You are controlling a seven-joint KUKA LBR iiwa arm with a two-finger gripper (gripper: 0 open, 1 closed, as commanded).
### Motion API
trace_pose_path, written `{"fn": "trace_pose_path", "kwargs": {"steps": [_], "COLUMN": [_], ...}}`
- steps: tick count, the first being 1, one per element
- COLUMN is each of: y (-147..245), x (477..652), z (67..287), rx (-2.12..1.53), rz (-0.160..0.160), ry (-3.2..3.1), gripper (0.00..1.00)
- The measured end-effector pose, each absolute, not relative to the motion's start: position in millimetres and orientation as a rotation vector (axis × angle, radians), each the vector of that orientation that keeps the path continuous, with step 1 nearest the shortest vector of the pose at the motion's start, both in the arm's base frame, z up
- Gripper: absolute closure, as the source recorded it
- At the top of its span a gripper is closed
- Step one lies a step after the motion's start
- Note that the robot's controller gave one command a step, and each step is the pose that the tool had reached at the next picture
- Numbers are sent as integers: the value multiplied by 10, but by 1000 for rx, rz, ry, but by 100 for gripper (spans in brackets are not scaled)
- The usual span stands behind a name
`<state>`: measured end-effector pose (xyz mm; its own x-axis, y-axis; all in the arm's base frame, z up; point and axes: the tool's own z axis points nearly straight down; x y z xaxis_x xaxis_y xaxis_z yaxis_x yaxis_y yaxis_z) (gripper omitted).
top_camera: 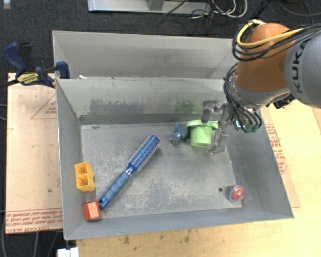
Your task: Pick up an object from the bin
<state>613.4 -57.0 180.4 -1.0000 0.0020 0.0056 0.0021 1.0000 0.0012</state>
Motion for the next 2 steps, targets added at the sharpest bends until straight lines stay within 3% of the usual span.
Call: {"fn": "trace_pose_path", "kwargs": {"steps": [1,2], "y": [-652,-650], "x": [6448,6466], "z": [666,720], "rx": [38,41], "rz": [-1,0], "ry": [-3138,-3144], "gripper": [0,100]}}
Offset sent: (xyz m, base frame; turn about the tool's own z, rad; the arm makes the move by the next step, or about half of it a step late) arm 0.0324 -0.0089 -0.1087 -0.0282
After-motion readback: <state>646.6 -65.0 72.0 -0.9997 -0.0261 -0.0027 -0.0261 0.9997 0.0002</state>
